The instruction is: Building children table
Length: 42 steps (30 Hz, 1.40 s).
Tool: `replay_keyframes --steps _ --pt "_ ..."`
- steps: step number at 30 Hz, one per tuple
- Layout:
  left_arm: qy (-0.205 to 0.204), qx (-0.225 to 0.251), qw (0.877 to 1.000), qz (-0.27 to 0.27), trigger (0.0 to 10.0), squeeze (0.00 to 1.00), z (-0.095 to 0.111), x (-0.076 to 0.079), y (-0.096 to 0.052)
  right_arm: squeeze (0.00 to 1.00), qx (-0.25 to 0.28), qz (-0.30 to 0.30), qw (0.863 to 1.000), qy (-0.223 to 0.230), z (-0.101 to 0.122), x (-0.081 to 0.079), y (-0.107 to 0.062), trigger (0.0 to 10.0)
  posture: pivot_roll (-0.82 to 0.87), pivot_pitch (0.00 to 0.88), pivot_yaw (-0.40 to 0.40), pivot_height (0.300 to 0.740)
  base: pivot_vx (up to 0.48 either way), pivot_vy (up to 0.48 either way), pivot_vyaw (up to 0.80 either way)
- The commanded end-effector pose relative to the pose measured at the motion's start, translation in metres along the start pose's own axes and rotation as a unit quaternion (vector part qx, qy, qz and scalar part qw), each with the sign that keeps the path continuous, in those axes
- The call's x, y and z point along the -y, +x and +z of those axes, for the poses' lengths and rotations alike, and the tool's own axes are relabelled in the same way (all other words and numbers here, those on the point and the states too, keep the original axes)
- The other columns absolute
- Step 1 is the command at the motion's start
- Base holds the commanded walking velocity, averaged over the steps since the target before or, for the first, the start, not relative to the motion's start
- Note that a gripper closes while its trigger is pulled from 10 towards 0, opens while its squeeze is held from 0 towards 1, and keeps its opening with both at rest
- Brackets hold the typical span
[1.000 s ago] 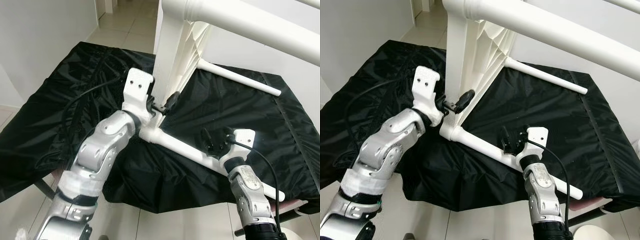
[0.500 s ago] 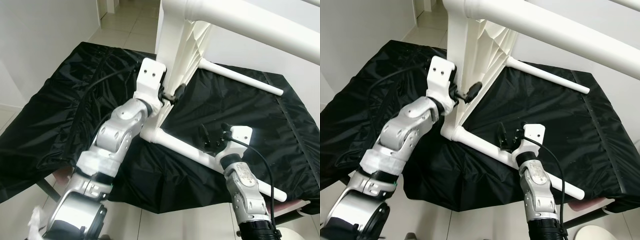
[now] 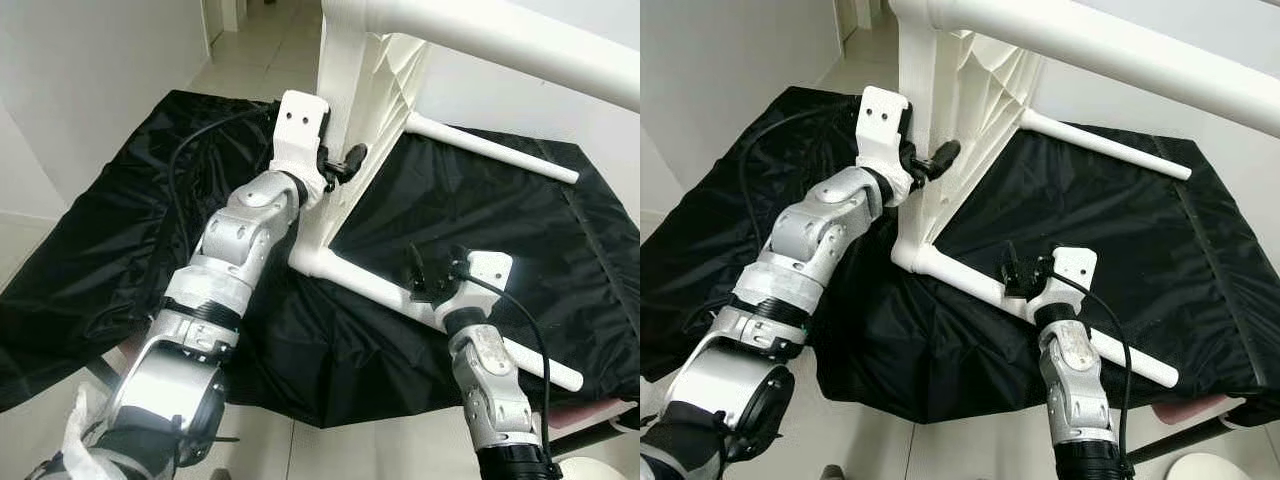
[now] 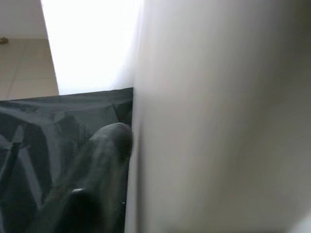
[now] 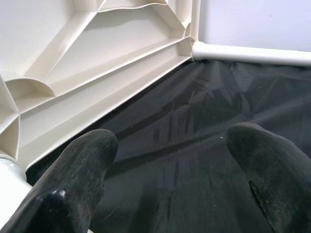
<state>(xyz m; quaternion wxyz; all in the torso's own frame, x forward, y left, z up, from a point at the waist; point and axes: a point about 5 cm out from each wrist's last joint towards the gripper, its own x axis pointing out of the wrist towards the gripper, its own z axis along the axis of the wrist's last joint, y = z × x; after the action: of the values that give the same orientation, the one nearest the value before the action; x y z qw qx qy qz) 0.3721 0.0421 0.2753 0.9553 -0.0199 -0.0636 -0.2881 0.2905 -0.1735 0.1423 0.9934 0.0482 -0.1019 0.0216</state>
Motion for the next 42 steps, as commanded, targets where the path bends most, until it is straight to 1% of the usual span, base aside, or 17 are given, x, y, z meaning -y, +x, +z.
replay_keyframes --steps 1,8,17,25,27,28,30,31,34,35,36,37,38,39,40,41,42 --pt "0.000 0.003 1.000 0.008 0.0 0.00 0.003 -0.002 0.003 0.00 0.001 -0.007 1.000 -0.001 -0.001 0.001 -0.002 10.0 0.03 0.082 0.000 0.740 0.000 0.000 0.00" --pt "0.009 0.008 0.999 0.030 0.0 0.00 0.003 -0.012 -0.005 0.00 -0.003 -0.006 1.000 0.000 -0.001 0.000 -0.003 10.0 0.04 0.094 -0.008 0.740 0.000 0.000 0.00" --pt "0.025 0.026 0.998 0.048 0.0 0.00 0.007 -0.024 -0.027 0.00 -0.006 -0.001 1.000 -0.002 -0.002 -0.001 -0.004 10.0 0.04 0.101 -0.013 0.740 0.000 0.000 0.00" --pt "0.067 0.044 0.992 0.093 0.0 0.00 0.019 -0.043 -0.061 0.00 -0.012 0.004 1.000 -0.003 -0.004 -0.001 -0.004 10.0 0.07 0.116 -0.030 0.740 0.000 0.000 0.00" --pt "0.067 0.044 0.992 0.093 0.0 0.00 0.019 -0.043 -0.061 0.00 -0.012 0.004 1.000 -0.003 -0.004 -0.001 -0.004 10.0 0.07 0.116 -0.030 0.740 0.000 0.000 0.00" --pt "0.076 0.048 0.990 0.107 0.0 0.00 0.023 -0.048 -0.069 0.00 -0.013 0.006 1.000 -0.004 -0.005 -0.001 -0.003 10.0 0.07 0.120 -0.038 0.740 0.000 0.000 0.00" --pt "0.076 0.048 0.990 0.107 0.0 0.00 0.023 -0.048 -0.069 0.00 -0.013 0.006 1.000 -0.004 -0.005 -0.001 -0.003 10.0 0.07 0.120 -0.038 0.740 0.000 0.000 0.00" --pt "0.079 0.053 0.988 0.124 0.0 0.00 0.026 -0.052 -0.076 0.00 -0.014 0.008 1.000 -0.004 -0.005 0.000 -0.001 10.0 0.08 0.123 -0.046 0.740 0.000 0.000 0.00" --pt "0.079 0.053 0.988 0.124 0.0 0.00 0.026 -0.052 -0.076 0.00 -0.014 0.008 1.000 -0.004 -0.005 0.000 -0.001 10.0 0.08 0.123 -0.046 0.740 0.000 0.000 0.00" --pt "0.088 0.058 0.983 0.149 0.0 0.00 0.031 -0.059 -0.088 0.00 -0.016 0.013 1.000 -0.006 -0.005 0.000 0.001 10.0 0.08 0.125 -0.054 0.740 0.000 0.000 0.00" --pt "0.088 0.058 0.983 0.149 0.0 0.00 0.031 -0.059 -0.088 0.00 -0.016 0.013 1.000 -0.006 -0.005 0.000 0.001 10.0 0.08 0.125 -0.054 0.740 0.000 0.000 0.00" --pt "0.101 0.061 0.977 0.176 0.0 0.00 0.037 -0.065 -0.100 0.00 -0.018 0.019 1.000 -0.007 -0.005 0.000 0.003 10.0 0.10 0.129 -0.075 0.740 0.000 0.000 0.00" --pt "0.101 0.061 0.977 0.176 0.0 0.00 0.037 -0.065 -0.100 0.00 -0.018 0.019 1.000 -0.007 -0.005 0.000 0.003 10.0 0.10 0.129 -0.075 0.740 0.000 0.000 0.00" --pt "0.106 0.065 0.974 0.190 0.0 0.00 0.040 -0.067 -0.108 0.00 -0.020 0.024 0.999 -0.008 -0.005 0.000 0.004 10.0 0.10 0.130 -0.077 0.740 0.000 0.000 0.00" --pt "0.106 0.065 0.974 0.190 0.0 0.00 0.040 -0.067 -0.108 0.00 -0.020 0.024 0.999 -0.008 -0.005 0.000 0.004 10.0 0.10 0.130 -0.077 0.740 0.000 0.000 0.00" --pt "0.110 0.067 0.969 0.212 0.0 0.00 0.043 -0.071 -0.118 0.00 -0.021 0.028 0.999 -0.010 -0.006 0.001 0.006 10.0 0.11 0.131 -0.087 0.740 0.000 0.000 0.00" --pt "0.110 0.067 0.969 0.212 0.0 0.00 0.043 -0.071 -0.118 0.00 -0.021 0.028 0.999 -0.010 -0.006 0.001 0.006 10.0 0.11 0.131 -0.087 0.740 0.000 0.000 0.00"
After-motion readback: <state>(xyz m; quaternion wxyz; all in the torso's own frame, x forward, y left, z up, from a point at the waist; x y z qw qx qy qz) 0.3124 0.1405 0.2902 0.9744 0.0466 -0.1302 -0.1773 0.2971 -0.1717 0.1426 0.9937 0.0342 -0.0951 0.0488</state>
